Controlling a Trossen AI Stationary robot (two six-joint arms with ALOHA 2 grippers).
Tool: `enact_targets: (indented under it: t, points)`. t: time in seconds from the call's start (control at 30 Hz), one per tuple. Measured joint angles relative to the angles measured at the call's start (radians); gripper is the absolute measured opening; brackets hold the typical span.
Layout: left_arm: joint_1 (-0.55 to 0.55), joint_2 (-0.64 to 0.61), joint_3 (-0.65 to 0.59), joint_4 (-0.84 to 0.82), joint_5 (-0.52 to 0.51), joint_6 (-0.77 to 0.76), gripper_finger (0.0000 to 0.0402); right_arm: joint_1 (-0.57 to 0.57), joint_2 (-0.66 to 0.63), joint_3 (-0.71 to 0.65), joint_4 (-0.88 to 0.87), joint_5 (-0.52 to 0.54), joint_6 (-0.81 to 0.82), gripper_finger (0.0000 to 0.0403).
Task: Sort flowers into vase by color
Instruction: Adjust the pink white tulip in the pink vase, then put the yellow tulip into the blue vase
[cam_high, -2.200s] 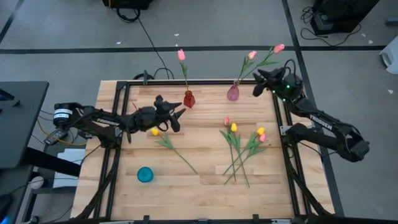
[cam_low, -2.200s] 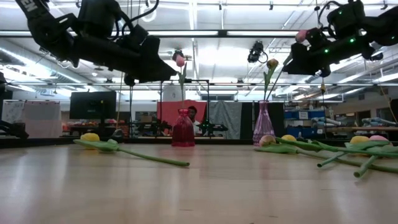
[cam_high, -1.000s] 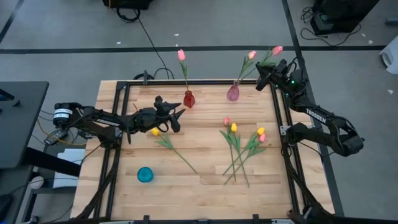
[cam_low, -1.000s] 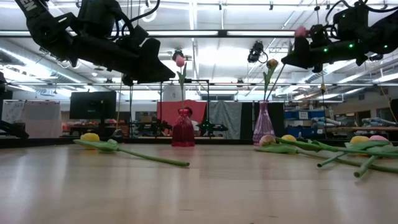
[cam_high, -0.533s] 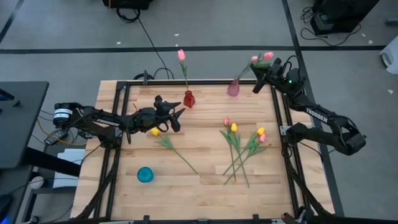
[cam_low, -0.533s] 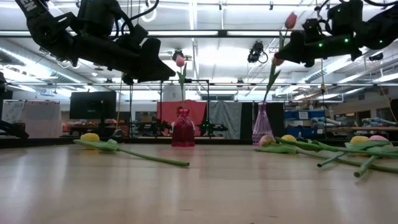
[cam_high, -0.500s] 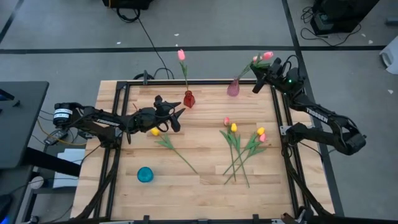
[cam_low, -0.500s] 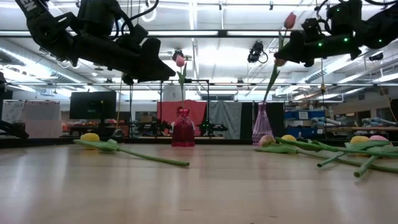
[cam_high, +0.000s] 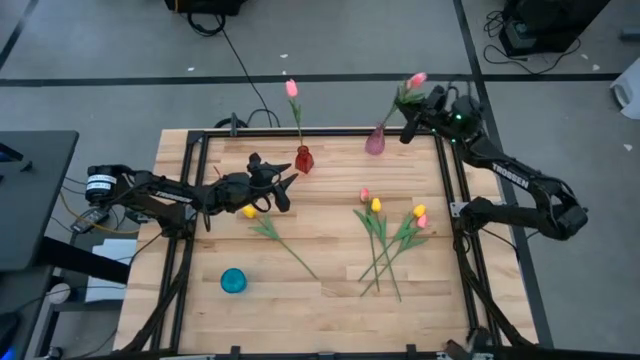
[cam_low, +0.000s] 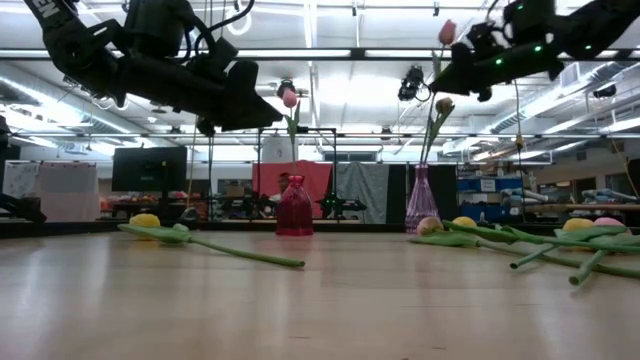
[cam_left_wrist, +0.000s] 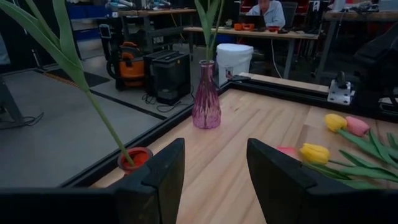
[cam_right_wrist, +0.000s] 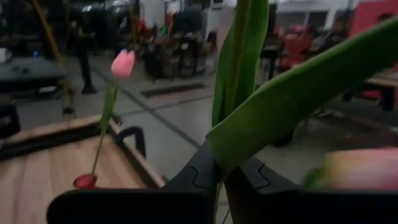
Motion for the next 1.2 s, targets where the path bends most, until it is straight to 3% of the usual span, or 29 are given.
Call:
enact_targets:
  t: [0.2, 0.33, 0.57, 0.83, 1.03, 1.2]
  points:
    - [0.0, 0.0, 0.0, 0.003, 0.0, 0.0, 0.0179, 0.059, 0.138, 0.071, -0.045, 0.036, -0.019, 0.003]
    - [-0.001, 0.0, 0.0, 0.003, 0.0, -0.002, 0.0179, 0.097, 0.186, 0.088, -0.077, 0.129, -0.053, 0.003]
    - [-0.001, 0.0, 0.0, 0.003, 0.0, -0.007, 0.0179, 0.128, 0.229, 0.089, -0.135, 0.227, -0.081, 0.003]
    - [-0.001, 0.0, 0.0, 0.003, 0.0, -0.012, 0.0179, 0.13, 0.242, 0.089, -0.182, 0.236, -0.081, 0.0043]
    - [-0.001, 0.0, 0.0, 0.004, 0.0, -0.047, 0.0179, 0.13, 0.242, 0.089, -0.216, 0.206, -0.087, 0.0091]
    - [-0.002, 0.0, 0.0, 0.002, -0.004, -0.05, 0.0179, 0.13, 0.175, 0.088, -0.362, 0.245, -0.099, 0.0139]
